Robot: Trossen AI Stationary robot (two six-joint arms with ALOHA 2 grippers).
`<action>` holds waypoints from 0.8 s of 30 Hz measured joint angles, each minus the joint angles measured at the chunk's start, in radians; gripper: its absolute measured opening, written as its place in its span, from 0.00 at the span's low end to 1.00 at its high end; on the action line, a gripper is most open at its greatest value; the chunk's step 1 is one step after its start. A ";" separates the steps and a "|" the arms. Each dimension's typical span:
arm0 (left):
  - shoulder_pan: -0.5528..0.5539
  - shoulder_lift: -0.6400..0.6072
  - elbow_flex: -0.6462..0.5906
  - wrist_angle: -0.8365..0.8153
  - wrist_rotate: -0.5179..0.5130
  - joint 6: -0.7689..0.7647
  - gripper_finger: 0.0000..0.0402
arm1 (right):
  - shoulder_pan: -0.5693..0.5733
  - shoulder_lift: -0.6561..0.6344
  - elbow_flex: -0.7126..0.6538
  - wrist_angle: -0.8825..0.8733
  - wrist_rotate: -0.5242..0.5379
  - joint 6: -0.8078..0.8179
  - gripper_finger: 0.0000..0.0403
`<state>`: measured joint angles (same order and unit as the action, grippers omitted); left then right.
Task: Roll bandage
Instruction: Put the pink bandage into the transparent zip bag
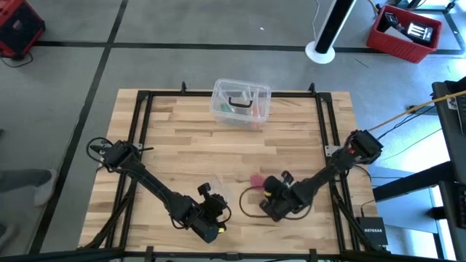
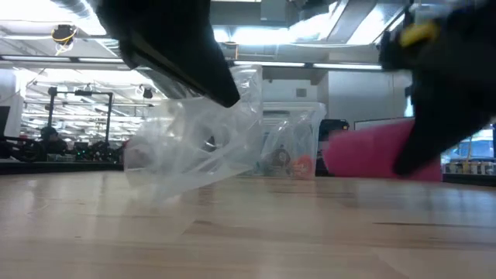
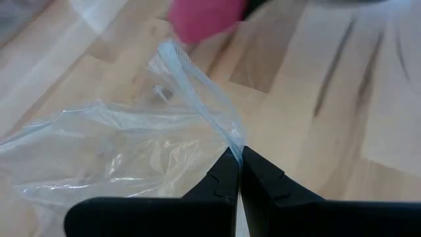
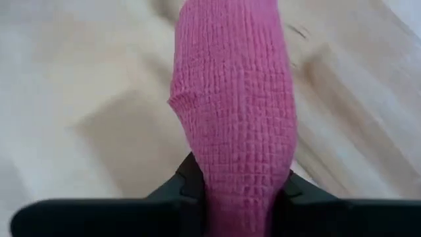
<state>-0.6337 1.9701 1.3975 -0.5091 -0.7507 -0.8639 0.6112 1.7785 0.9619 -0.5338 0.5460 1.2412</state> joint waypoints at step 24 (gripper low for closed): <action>0.043 0.000 0.060 0.103 -0.015 0.106 0.00 | 0.115 0.140 0.098 0.509 0.181 -0.668 0.19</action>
<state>-0.5910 1.9701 1.4572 -0.4064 -0.7658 -0.7580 0.7258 1.9183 1.0603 -0.0248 0.7273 0.5730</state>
